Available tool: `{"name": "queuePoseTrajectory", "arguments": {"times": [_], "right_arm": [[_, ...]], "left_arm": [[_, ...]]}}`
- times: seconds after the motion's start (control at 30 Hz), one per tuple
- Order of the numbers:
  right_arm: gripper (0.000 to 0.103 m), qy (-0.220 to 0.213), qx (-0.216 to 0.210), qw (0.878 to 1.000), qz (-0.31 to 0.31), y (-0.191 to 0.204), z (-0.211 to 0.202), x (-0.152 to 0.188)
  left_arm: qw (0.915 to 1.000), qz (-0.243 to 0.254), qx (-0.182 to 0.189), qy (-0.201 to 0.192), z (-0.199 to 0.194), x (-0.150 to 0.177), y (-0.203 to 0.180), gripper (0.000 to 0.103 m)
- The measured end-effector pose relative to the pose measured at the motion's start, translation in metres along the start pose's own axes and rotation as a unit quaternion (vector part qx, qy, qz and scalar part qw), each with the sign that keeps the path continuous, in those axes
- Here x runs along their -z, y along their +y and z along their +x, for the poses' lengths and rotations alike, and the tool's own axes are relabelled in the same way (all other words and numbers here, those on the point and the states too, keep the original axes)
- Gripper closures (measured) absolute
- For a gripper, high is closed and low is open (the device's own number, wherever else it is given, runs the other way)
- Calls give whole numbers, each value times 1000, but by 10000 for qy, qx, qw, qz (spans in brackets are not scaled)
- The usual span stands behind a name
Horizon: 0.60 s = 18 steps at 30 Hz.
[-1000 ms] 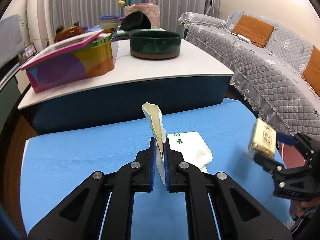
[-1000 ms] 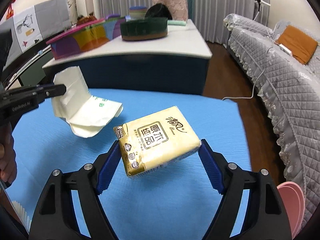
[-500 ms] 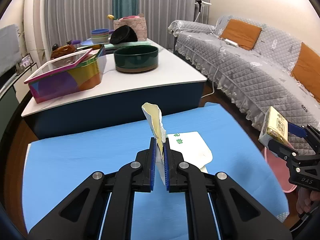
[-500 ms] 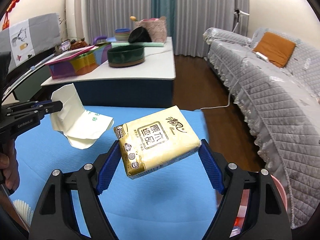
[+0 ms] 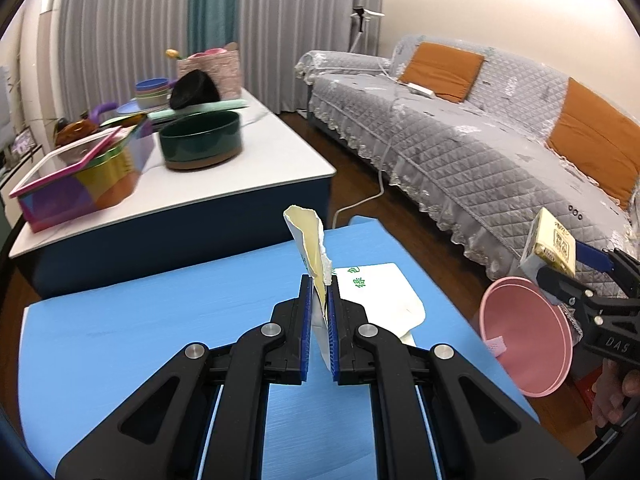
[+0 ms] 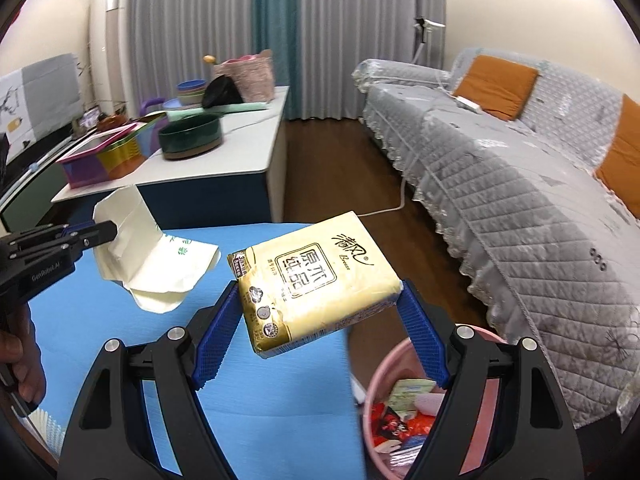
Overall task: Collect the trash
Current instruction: 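Carry the wrapper and tissue packet over the pink basin and open both tools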
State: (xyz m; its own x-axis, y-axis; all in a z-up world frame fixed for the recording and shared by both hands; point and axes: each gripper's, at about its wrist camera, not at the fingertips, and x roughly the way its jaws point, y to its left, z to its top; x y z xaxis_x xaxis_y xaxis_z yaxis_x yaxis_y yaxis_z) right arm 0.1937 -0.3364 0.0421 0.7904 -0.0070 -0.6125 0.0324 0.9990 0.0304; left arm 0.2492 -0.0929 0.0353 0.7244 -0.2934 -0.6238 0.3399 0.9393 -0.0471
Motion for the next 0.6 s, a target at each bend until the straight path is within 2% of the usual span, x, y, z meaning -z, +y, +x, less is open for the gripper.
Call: {"name": "queuePoseTrajectory", "arguments": {"times": [0.6], "right_arm": [[26,65,713,9958,567,-100,-14,23]], "left_arm": [[9973,442,580,21,31,-3,-93,96]]}}
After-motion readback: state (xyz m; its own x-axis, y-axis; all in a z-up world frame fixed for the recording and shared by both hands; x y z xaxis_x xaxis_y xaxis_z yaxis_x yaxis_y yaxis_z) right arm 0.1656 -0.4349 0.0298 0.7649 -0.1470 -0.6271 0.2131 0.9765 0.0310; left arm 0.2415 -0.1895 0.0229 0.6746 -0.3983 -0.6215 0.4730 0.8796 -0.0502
